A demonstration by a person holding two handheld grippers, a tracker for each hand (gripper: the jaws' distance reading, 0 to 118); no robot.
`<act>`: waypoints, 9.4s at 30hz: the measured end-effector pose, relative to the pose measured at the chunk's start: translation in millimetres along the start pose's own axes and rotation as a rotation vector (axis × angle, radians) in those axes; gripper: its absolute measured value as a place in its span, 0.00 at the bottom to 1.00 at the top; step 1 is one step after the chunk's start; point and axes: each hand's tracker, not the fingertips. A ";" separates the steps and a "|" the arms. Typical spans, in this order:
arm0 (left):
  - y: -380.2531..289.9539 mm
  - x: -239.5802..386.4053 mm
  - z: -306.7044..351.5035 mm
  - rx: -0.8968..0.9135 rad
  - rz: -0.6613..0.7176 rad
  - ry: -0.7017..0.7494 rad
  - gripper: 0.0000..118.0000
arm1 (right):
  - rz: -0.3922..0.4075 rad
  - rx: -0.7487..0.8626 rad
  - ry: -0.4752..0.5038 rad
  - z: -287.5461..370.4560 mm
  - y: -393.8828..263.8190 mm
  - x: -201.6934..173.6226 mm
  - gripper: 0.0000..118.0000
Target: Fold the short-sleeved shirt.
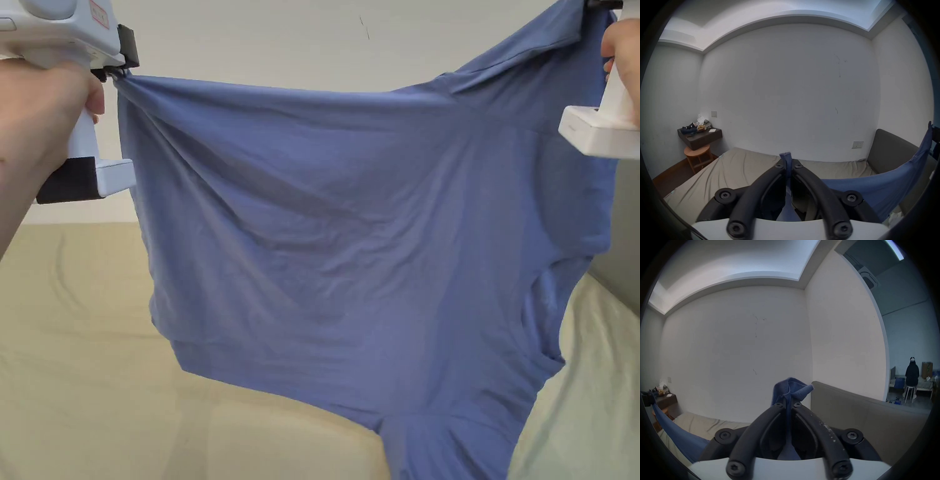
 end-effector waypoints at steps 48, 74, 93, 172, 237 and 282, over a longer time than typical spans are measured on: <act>-306.7 -134.5 177.3 -0.350 -0.065 -0.100 0.03 | -0.061 -0.404 0.265 273.6 -276.0 109.8 0.05; -491.1 -156.4 267.1 -0.909 -0.175 -0.075 0.03 | 0.108 -1.128 0.306 413.5 -487.2 149.8 0.05; -402.4 -178.5 320.7 -0.455 -0.008 0.020 0.97 | 0.046 -0.704 0.250 402.4 -357.2 162.9 1.00; -396.3 -172.4 232.7 -0.655 0.027 -0.138 0.02 | -0.104 -0.719 0.238 326.4 -411.2 151.7 0.03; -499.2 -169.5 77.1 -0.950 -0.036 -0.022 0.34 | -0.147 -0.646 0.168 358.5 -390.5 145.7 0.00; -402.1 -175.9 156.5 -0.717 0.068 -0.117 0.04 | 0.015 -0.941 0.292 259.0 -432.6 151.0 0.08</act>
